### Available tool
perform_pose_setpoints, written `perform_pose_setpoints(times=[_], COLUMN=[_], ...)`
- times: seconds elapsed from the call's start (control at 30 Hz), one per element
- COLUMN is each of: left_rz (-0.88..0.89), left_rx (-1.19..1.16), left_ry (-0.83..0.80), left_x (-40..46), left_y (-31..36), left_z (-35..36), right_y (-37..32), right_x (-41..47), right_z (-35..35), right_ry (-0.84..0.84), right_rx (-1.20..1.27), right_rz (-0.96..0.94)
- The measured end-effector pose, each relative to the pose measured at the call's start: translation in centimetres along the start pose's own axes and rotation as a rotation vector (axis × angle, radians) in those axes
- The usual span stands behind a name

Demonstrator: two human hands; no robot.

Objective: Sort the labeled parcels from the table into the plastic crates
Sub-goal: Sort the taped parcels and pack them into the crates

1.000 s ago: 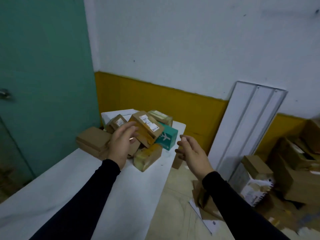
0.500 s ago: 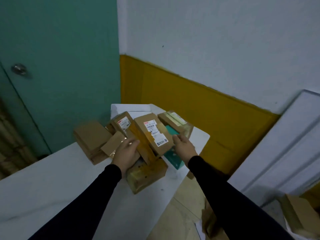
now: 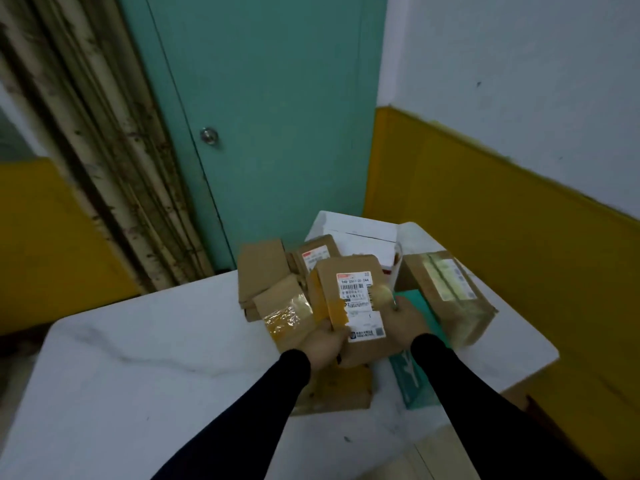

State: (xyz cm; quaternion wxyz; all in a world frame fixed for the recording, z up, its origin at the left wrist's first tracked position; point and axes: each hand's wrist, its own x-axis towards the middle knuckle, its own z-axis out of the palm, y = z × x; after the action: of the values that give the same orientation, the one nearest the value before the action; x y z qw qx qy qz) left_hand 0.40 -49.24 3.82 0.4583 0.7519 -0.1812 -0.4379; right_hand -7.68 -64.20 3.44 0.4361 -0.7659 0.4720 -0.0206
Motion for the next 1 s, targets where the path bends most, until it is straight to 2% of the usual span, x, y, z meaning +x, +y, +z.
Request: perform_pose_setpoints(times=[0.17, 0.33, 0.5, 0.67, 0.83, 1.0], left_rz=[0.015, 0.165, 0.278, 0.406, 0.463, 0.509], left_rx=[-0.166, -0.363, -0.465, -0.464, -0.591, -0.421], left_ry=[0.094, 0.227, 0.316, 0.398, 0.359, 0.407], left_x=[-0.6, -3.5, -6.9, -9.9, -12.2, -14.5], left_y=[1.0, 2.6, 1.6, 0.2, -1.0, -0.5], left_z=[-1.3, -5.7, -10.2, -15.3, -19.4, -22.0], right_y=[-2.6, -7.6, -11.8, -15.1, -17.1, -17.8], right_x=[-0.9, -2.2, -4.6, -7.7, -10.0, -10.9], right_z=[-1.7, -1.7, 1.0, 4.3, 6.7, 7.6], right_ry=[0.046, -0.005, -0.150, -0.188, -0.268, -0.339], right_rx=[0.056, 0.447, 0.726, 0.768, 0.826, 0.806], right_rz=[-0.139, -0.187, -0.241, -0.397, -0.455, -0.451])
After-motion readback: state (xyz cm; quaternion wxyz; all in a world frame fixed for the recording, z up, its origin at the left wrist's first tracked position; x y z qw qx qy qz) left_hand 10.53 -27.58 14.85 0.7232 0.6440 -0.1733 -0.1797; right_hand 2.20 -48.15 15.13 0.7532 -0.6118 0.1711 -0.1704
